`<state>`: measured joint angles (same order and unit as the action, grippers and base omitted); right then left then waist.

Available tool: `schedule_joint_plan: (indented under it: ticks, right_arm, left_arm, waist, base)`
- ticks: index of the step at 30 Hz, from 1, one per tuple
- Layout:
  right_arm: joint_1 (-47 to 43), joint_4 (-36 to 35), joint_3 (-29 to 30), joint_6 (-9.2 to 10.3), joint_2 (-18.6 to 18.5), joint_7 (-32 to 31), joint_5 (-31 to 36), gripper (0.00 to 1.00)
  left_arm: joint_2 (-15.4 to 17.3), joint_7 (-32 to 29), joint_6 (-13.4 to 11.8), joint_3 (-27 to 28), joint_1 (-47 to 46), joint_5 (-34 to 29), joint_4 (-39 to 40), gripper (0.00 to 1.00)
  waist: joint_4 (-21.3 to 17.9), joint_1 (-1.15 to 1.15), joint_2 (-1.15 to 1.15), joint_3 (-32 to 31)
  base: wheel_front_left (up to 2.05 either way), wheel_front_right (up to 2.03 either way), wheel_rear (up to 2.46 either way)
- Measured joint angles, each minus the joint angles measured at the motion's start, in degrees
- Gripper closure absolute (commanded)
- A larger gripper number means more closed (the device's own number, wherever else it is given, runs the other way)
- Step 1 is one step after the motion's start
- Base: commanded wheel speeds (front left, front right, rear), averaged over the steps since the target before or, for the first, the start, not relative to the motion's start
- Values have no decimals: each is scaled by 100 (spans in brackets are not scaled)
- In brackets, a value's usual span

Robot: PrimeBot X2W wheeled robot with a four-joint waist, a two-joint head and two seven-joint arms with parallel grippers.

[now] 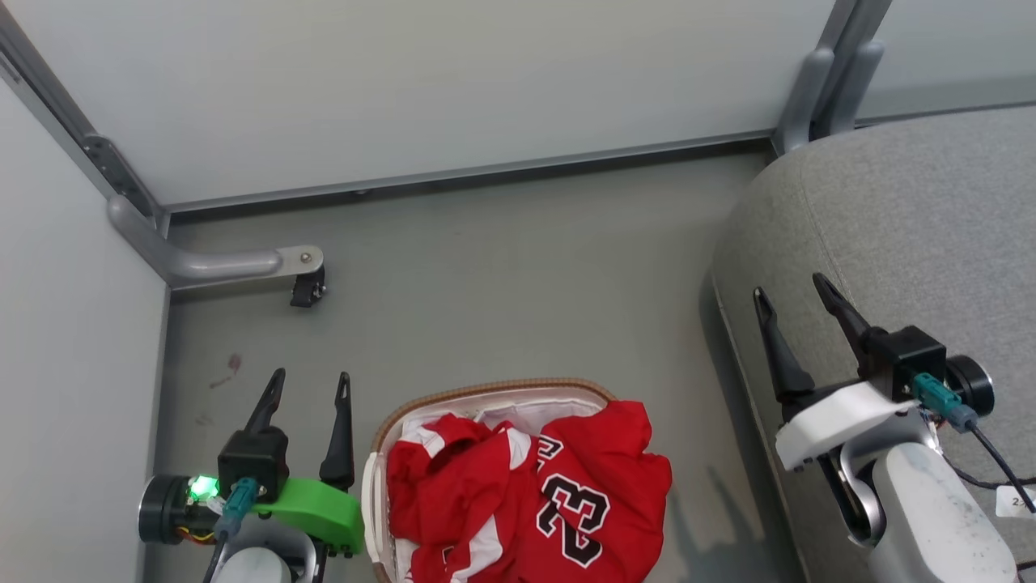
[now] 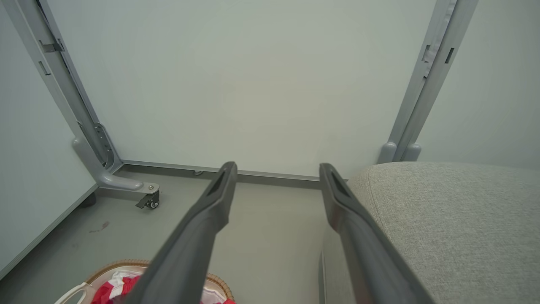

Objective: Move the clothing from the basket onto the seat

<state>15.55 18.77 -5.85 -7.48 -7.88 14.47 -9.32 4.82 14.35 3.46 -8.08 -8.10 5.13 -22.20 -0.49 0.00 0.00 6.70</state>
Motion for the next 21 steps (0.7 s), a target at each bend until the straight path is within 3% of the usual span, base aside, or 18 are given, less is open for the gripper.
schedule_joint_plan:
  ticks: [21]
  right_arm:
    - [1143,-1094,-114,-3,82,62,243,0]
  left_arm:
    - [-172,81,263,-314,-1292,-276,-639,0]
  waist:
    - [-582,0,0,1779]
  base:
    - [0,0,0]
